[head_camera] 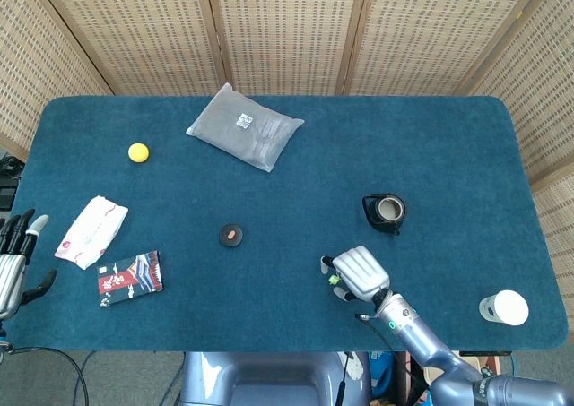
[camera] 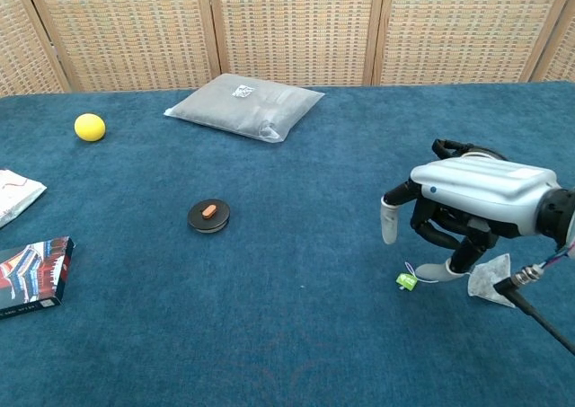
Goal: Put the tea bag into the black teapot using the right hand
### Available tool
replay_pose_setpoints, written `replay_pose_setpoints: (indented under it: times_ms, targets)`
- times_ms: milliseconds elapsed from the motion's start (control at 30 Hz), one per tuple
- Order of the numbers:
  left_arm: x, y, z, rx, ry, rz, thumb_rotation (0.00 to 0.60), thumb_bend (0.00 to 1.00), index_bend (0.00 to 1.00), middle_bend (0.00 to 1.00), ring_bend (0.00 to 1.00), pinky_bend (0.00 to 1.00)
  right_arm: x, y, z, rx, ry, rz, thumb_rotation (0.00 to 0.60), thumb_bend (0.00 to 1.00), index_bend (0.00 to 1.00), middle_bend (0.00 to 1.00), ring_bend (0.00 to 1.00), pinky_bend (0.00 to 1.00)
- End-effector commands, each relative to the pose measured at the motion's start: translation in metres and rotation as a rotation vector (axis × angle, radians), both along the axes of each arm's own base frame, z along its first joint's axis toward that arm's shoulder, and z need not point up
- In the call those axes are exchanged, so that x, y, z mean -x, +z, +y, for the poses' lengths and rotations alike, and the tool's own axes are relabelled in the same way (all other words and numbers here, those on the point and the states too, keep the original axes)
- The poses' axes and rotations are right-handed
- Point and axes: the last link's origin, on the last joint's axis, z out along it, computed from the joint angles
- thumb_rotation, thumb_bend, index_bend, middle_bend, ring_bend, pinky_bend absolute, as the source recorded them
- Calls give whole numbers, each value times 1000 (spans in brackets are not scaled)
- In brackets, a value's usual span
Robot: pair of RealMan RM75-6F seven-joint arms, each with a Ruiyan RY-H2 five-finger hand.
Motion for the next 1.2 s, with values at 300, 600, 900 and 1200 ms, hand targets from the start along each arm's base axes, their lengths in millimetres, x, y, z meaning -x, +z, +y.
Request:
replay_pose_setpoints:
  times_ms: [300, 600, 900, 1200]
  targets:
    - [2, -1, 0, 5, 7, -1, 600, 338, 0, 0, 0, 0, 6, -15, -5, -23, -6, 48, 600, 412, 502, 943, 885, 929]
    - [6, 0, 0, 4, 19, -2, 600, 338, 0, 0, 0, 0, 12, -26, -11, -22, -26, 76, 600, 412, 502, 943, 885, 930]
    - [10, -1, 0, 6, 27, -5, 600, 339, 0, 0, 0, 0, 17, -33, -17, -25, -46, 94, 600, 425, 503, 943, 887, 930]
    - [11, -1, -1, 6, 28, -9, 600, 338, 0, 0, 0, 0, 20, -36, -18, -21, -58, 106, 600, 454, 517, 944, 889, 930]
